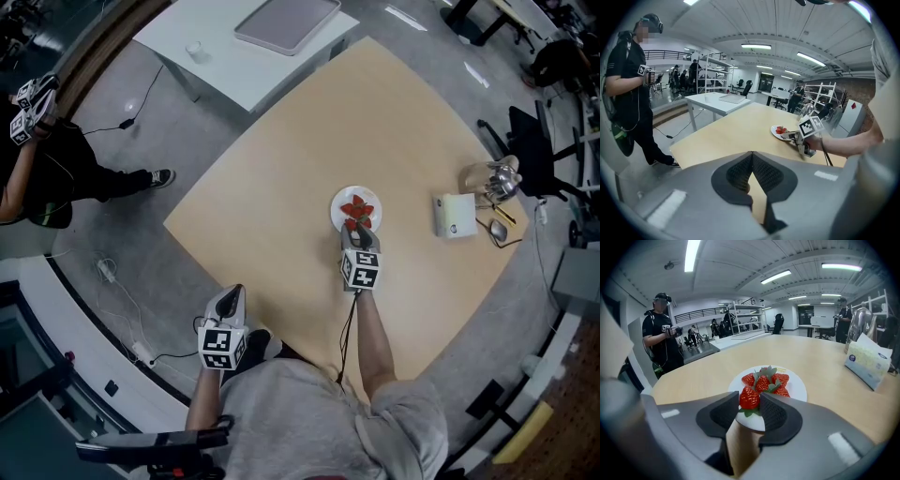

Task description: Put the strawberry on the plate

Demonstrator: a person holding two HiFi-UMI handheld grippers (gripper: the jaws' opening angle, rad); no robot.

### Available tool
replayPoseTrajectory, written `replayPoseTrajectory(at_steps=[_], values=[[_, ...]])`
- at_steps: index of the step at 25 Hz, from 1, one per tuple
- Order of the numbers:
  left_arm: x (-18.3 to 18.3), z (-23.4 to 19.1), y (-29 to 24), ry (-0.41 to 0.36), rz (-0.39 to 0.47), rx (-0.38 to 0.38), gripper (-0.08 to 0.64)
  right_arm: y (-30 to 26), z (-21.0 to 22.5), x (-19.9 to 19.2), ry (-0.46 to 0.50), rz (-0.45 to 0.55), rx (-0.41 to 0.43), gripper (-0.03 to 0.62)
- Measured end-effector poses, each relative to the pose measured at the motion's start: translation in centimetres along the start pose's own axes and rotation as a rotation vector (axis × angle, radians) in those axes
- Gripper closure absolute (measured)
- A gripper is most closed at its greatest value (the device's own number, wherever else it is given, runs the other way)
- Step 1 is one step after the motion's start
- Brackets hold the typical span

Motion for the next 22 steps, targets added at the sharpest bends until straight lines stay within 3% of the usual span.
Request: replayPoseTrajectory(at_steps=[22], values=[[0.07, 0.15, 0.22, -0.007, 0.009, -0.021, 0.540, 0.43, -0.54, 0.77, 0.017, 0.012, 0.000, 0.419]])
Point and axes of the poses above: the fingertips, and each gripper's own axes: y backward along the fingers, z to its right, x out of its top, the point moved 1 cm from there along y, backward along the fingers, and after that the axes turned 5 degrees about y, right-handed, at the moved point
